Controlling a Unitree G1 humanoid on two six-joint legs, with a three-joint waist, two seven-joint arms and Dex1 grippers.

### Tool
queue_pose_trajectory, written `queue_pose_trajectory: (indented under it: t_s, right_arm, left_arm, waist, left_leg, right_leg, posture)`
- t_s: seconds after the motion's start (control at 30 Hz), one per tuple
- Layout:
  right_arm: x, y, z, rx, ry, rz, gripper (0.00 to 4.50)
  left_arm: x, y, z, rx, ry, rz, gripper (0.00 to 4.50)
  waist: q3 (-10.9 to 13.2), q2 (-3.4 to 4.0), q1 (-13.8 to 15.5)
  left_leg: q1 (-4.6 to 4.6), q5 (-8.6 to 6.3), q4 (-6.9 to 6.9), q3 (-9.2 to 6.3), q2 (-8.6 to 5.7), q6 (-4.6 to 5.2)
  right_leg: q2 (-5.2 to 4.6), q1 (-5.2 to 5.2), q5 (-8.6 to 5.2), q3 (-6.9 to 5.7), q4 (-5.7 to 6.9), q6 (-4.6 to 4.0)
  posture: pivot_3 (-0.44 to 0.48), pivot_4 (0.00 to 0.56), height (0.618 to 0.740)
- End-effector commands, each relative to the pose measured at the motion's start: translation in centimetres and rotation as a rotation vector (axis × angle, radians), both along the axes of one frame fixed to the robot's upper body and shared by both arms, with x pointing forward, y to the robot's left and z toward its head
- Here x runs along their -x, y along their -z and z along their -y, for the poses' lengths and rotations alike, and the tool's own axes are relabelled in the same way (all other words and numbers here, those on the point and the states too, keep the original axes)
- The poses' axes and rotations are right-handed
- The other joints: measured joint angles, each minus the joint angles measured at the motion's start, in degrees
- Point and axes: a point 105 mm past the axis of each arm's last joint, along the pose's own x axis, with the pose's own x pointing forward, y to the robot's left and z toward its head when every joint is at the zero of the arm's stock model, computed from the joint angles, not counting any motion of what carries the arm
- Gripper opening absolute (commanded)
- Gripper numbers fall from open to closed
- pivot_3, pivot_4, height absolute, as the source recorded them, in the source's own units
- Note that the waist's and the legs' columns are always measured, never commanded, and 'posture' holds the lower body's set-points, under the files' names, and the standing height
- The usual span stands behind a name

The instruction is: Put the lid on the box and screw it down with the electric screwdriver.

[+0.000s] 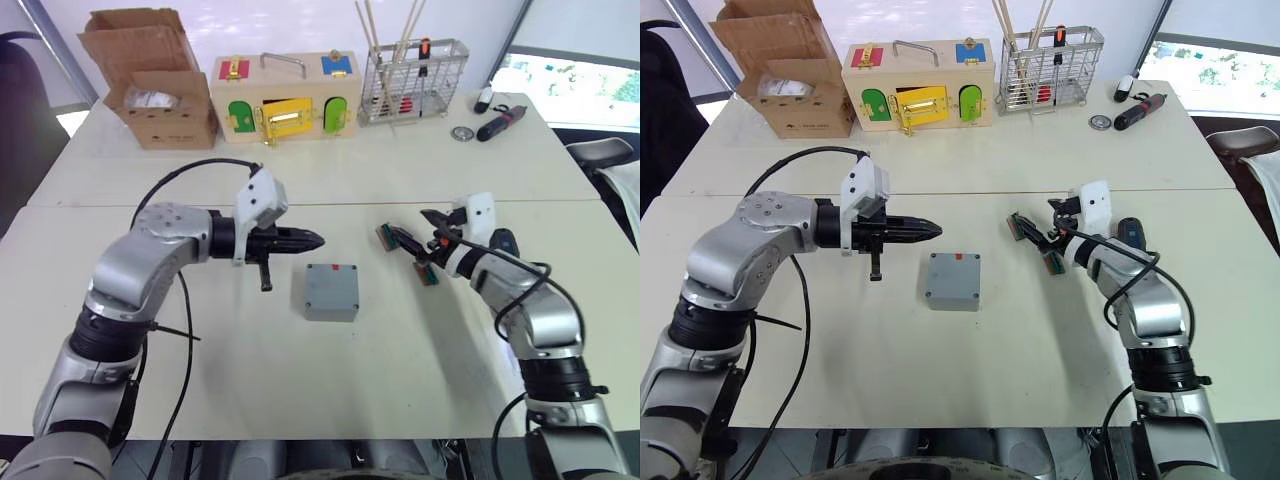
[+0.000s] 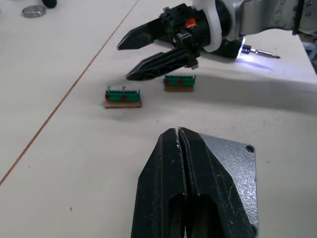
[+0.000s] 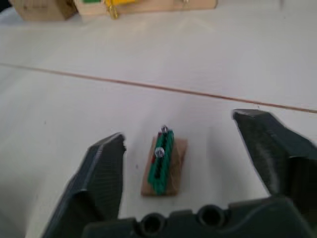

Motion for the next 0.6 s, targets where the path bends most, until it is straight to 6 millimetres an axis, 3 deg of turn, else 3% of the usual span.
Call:
queue_pose_trajectory:
  t_s: [0.03,0.07,0.6]
  right_arm:
    - [-0.1,-0.8,-0.8,0.007,-0.025,0.052,2.47]
    - [-0.1,-0.7,-1.0,0.008,-0.027,0.051,2.12]
    - [-0.4,1.1,-1.5,0.052,-0.021,0.009,2.12]
  left_arm:
    - [0.5,-0.2,0.1,-0.009,0.007,0.025,0.00]
    - [0.5,0.0,0.0,-0.017,0.003,0.025,0.00]
    - [0.5,0.9,0.2,-0.030,0.002,0.024,0.00]
  waist:
    - [0.00,0.00,0.08]
    - [0.00,0.00,0.11]
    - [0.00,0.00,-0.02]
  left_leg:
    - [0.00,0.01,0.00,0.00,0.00,-0.01]
    - [0.00,0.01,0.01,0.00,-0.01,-0.02]
    - [0.00,0.01,0.00,0.00,0.00,-0.02]
  right_leg:
    - [0.00,0.00,0.00,0.00,0.00,0.00]
    - [-0.01,0.00,0.00,0.00,0.00,0.00]
    - [0.01,0.00,0.00,-0.01,0.00,0.00]
  posture:
    - [0.000,0.150,0.740]
    - [0.000,0.150,0.740]
    - [0.000,0.150,0.740]
